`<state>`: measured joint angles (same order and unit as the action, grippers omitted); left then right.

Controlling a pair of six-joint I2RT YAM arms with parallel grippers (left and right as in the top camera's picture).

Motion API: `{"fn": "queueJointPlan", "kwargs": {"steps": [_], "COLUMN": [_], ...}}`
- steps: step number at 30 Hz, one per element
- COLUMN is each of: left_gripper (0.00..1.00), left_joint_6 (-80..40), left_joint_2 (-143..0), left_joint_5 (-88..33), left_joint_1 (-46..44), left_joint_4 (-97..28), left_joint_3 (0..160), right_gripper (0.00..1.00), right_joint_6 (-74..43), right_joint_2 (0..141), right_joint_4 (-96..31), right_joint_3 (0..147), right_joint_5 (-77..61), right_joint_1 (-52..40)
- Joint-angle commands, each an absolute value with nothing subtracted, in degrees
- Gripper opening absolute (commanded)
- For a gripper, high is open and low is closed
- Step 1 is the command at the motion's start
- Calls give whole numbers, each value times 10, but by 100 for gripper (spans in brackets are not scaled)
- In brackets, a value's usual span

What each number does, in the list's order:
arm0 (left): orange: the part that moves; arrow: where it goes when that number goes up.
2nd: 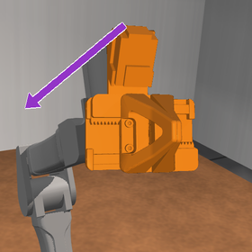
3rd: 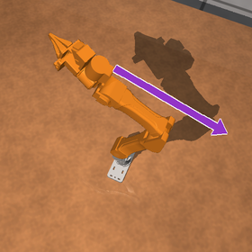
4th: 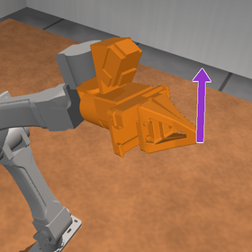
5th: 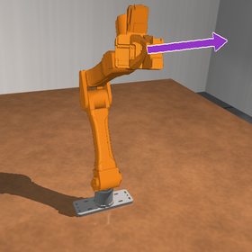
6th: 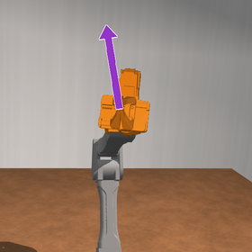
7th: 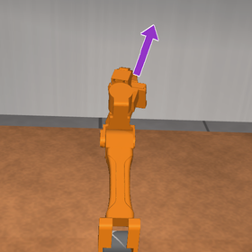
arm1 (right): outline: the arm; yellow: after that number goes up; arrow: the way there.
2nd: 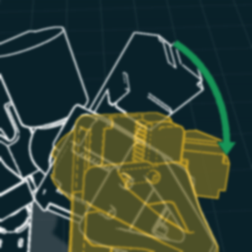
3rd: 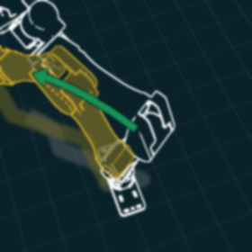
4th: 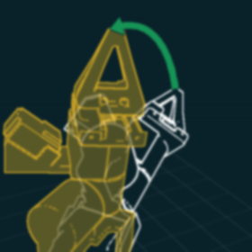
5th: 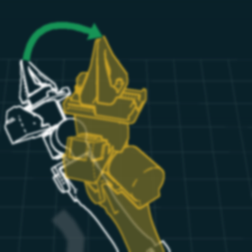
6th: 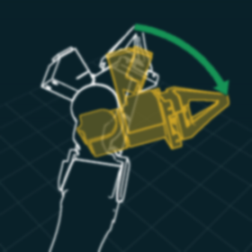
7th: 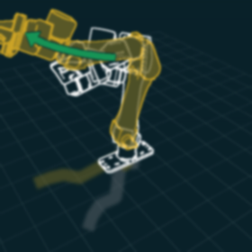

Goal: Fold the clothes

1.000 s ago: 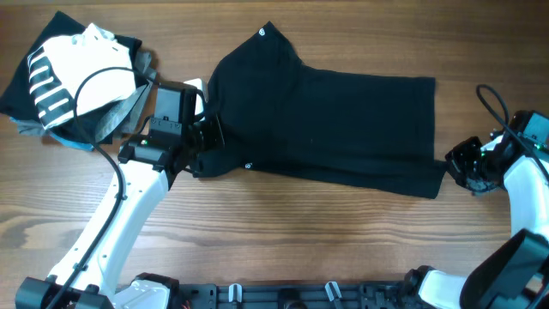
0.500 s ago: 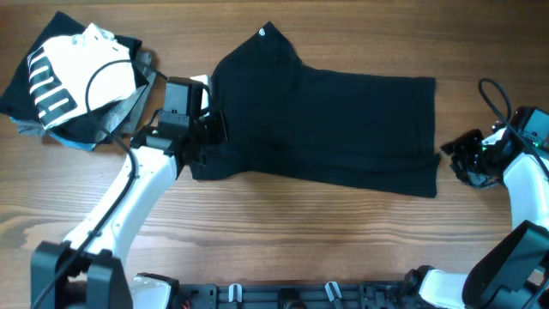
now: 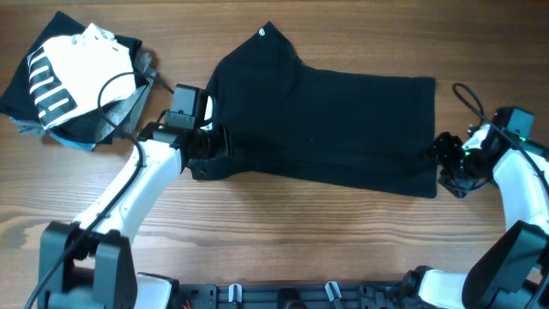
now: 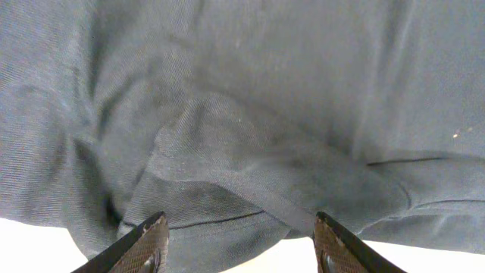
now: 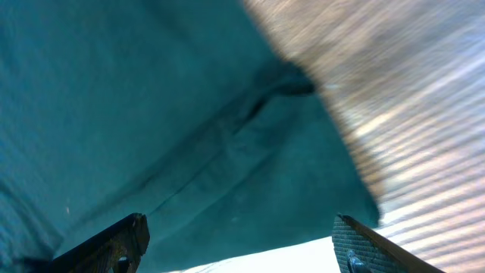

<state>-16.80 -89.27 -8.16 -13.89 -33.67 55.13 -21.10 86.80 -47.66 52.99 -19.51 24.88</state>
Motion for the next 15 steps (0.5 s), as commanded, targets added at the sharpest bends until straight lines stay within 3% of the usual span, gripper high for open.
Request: {"fn": "queueJointPlan", "kwargs": {"steps": [1, 6, 11, 13, 15], "left_gripper": [59, 52, 51, 45, 32], "left_joint_6": [-151, -151, -151, -151, -151], "left_joint_2": [-944, -989, -991, -997, -1006], "left_joint_5": [-104, -28, -22, -20, -20], "left_joint_1": [-142, -141, -140, -140, -140], "left_joint_4": [-337, -314, -268, -243, -213], "left_joint_3": [550, 550, 550, 550, 550], "right_gripper": [82, 82, 82, 82, 82], "right_joint_6": [-197, -195, -195, -195, -196], "right_joint_2": [872, 872, 872, 872, 872], "right_joint_4": [-467, -468, -464, -460, -459], "right_joint_3": [535, 535, 535, 535, 535], "right_joint_5": [-208, -206, -206, -206, -197], "right_joint_1": [217, 208, 208, 208, 208]}}
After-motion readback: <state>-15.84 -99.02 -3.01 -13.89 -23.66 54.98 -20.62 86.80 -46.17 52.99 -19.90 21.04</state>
